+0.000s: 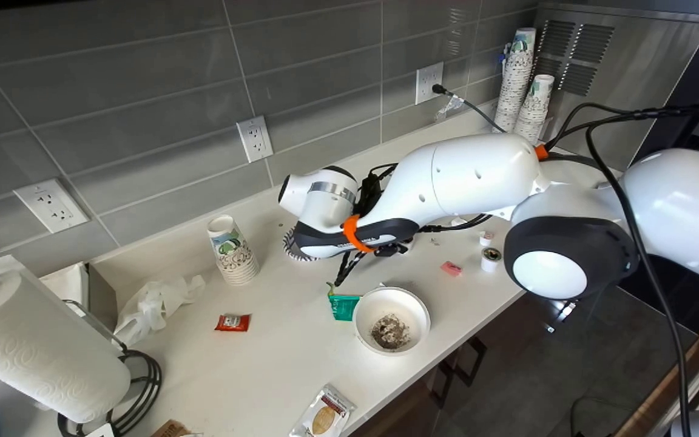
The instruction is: Pour the contents in the coffee pod into the white bowl.
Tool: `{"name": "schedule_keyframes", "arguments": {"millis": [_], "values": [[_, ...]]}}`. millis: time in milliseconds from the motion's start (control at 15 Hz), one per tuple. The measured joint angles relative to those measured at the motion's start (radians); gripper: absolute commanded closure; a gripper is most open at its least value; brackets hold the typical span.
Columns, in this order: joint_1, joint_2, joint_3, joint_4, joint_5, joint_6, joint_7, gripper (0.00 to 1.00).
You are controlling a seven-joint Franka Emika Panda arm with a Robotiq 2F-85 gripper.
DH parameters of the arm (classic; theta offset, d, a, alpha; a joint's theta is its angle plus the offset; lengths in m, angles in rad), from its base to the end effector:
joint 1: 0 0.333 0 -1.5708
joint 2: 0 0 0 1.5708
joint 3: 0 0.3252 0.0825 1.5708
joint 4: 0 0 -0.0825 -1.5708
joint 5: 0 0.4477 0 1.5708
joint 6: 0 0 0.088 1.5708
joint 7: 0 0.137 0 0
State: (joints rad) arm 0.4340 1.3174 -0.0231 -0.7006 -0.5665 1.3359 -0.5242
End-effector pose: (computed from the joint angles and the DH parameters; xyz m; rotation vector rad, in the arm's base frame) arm 0.7346 0.2383 0.0772 2.1251 1.1749 -0.9014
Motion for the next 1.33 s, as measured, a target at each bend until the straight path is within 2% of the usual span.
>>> {"name": "schedule_keyframes", "arguments": {"millis": [67,200,1000,1333], "values": [[0.0,0.001,-0.001,0.001,0.0,0.0,0.0,0.88],[0.0,0.001,-0.002,0.001,0.0,-0.001,-0.001,0.92],[-0.001,-0.009,-0.009,0.02,0.001,-0.011,-0.001,0.92],[-0.001,-0.07,0.002,0.02,0.016,-0.086,0.007,0.92]]}}
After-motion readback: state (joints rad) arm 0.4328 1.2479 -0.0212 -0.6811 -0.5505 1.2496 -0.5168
